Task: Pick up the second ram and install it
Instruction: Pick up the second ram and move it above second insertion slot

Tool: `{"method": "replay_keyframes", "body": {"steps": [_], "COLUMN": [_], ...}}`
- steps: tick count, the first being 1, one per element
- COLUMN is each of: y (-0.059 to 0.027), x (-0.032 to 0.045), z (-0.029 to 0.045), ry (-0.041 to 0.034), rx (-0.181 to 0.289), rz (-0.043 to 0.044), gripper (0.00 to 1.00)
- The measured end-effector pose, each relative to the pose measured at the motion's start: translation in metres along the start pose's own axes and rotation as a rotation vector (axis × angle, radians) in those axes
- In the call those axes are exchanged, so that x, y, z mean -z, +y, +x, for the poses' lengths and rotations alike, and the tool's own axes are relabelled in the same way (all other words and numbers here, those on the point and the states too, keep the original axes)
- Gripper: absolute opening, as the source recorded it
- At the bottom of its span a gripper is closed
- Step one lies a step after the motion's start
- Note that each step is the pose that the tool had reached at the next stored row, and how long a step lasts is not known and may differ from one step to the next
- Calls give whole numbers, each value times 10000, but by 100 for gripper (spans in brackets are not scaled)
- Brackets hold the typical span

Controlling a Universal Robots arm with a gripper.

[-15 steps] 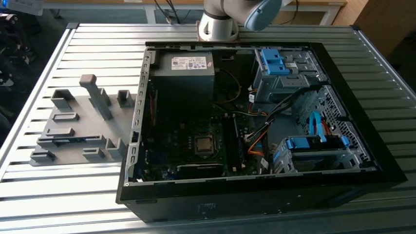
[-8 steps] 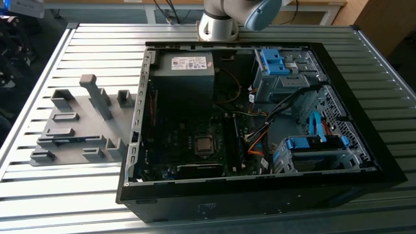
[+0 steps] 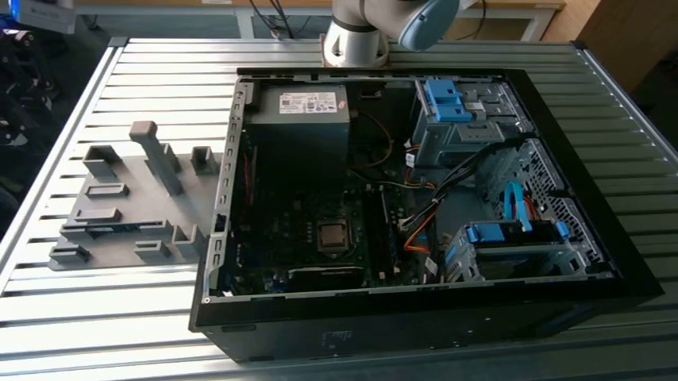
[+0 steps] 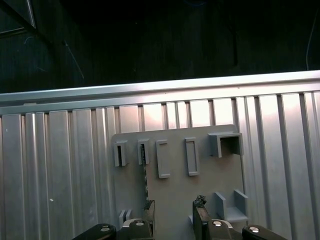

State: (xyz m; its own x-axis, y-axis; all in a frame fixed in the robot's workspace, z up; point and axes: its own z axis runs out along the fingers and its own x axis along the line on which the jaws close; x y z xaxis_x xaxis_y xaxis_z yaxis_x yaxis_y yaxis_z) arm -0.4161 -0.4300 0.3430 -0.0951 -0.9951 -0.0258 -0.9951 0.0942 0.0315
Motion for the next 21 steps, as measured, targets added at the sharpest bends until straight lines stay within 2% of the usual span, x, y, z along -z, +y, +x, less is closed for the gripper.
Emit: {"method": "replay_keyframes", "body": {"steps": [9, 21], "y": [-2, -7], "x": [-49, -163], "z": [1, 25], "ry": [0, 0], "rx": [0, 1], "rz": [0, -2], "gripper": [43, 43]}}
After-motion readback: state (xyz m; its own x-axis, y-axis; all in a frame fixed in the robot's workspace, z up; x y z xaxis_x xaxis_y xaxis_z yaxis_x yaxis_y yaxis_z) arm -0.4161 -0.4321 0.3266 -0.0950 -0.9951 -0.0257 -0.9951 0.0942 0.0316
